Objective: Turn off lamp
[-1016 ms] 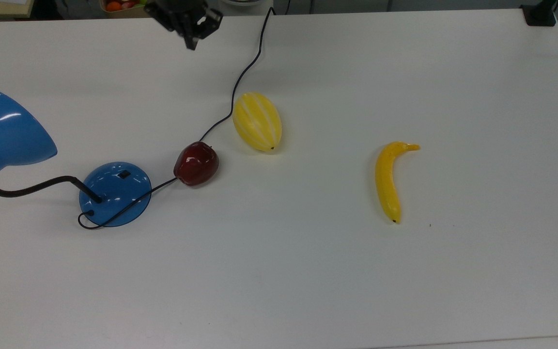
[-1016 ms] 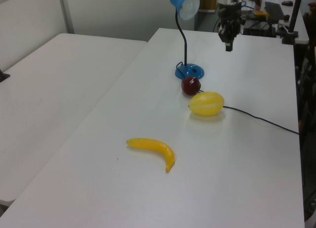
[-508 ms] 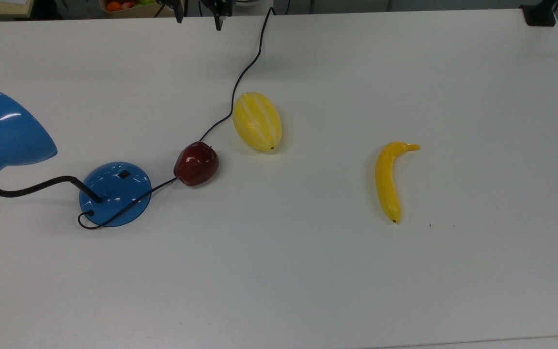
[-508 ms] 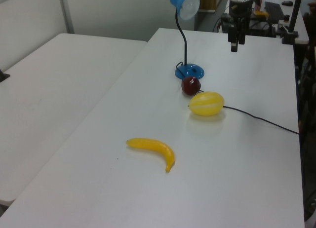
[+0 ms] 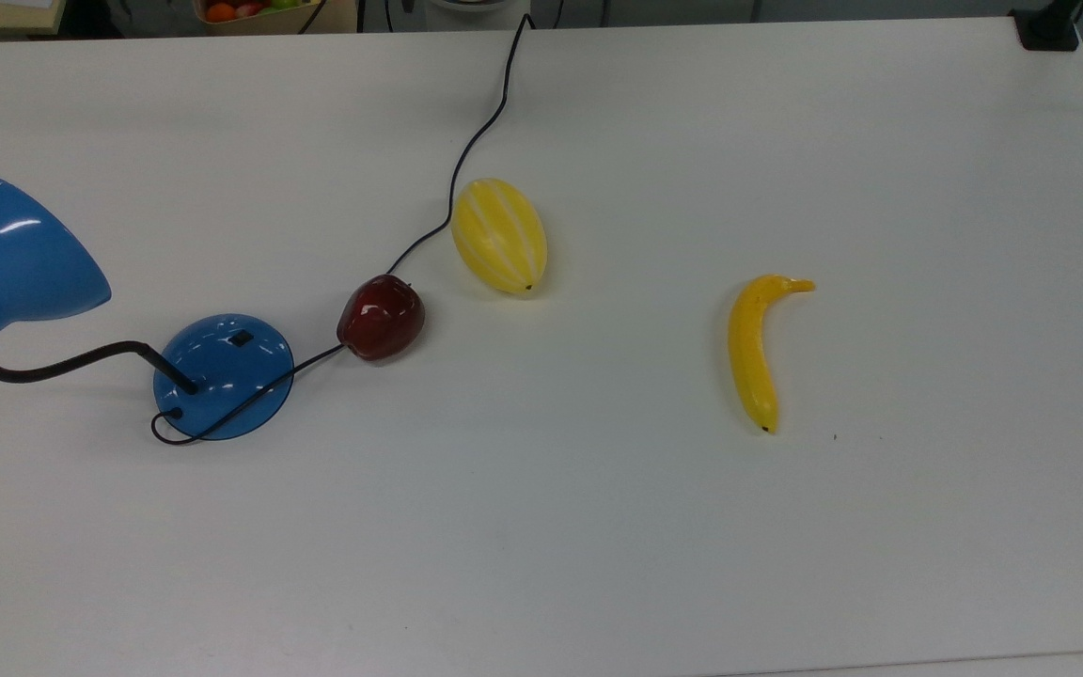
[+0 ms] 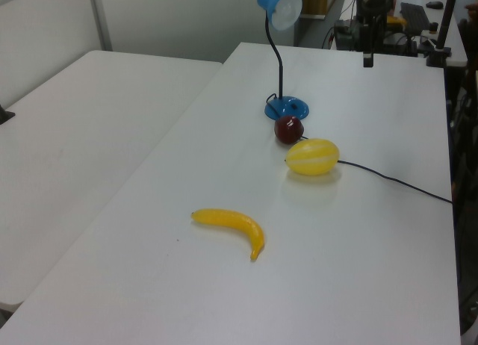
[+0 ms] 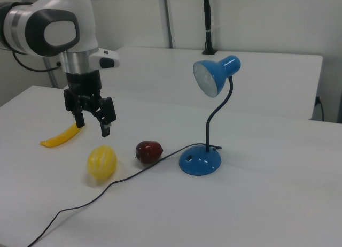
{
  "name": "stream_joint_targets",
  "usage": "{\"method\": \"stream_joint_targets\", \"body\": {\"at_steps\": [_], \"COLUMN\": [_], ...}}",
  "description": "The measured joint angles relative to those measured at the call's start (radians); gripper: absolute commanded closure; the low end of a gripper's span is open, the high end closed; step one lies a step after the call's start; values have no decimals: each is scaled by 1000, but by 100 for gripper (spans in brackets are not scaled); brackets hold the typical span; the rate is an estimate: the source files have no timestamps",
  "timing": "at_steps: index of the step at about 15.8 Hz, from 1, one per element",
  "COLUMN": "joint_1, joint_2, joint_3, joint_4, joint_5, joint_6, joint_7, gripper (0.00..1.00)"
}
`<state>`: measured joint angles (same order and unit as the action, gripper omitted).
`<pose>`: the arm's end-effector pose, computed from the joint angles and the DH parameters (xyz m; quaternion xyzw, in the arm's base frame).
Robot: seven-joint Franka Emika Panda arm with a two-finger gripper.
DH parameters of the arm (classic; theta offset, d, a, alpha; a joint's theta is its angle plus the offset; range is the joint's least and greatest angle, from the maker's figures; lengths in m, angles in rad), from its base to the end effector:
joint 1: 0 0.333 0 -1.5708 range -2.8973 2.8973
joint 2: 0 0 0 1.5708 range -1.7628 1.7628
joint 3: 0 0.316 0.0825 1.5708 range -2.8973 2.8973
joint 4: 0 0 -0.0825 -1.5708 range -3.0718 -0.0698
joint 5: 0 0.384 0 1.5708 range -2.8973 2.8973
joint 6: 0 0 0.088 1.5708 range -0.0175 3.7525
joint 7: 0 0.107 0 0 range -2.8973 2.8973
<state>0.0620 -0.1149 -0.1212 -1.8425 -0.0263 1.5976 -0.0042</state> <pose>0.5103 -0.0357 0.5599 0.9975 -0.0254 -0.0655 0.0041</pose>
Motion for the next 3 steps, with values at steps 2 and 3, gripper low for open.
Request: {"method": "stream_joint_targets", "body": {"at_steps": [2,3], "joint_1": [-16,-21], "joint_2": [-2,-3], "joint_3": [0,0], "joint_4": [11,14], "joint_5": [0,0], "joint_6": [-14,-18], "joint_7": [-14,-19], "gripper": [0,0]}}
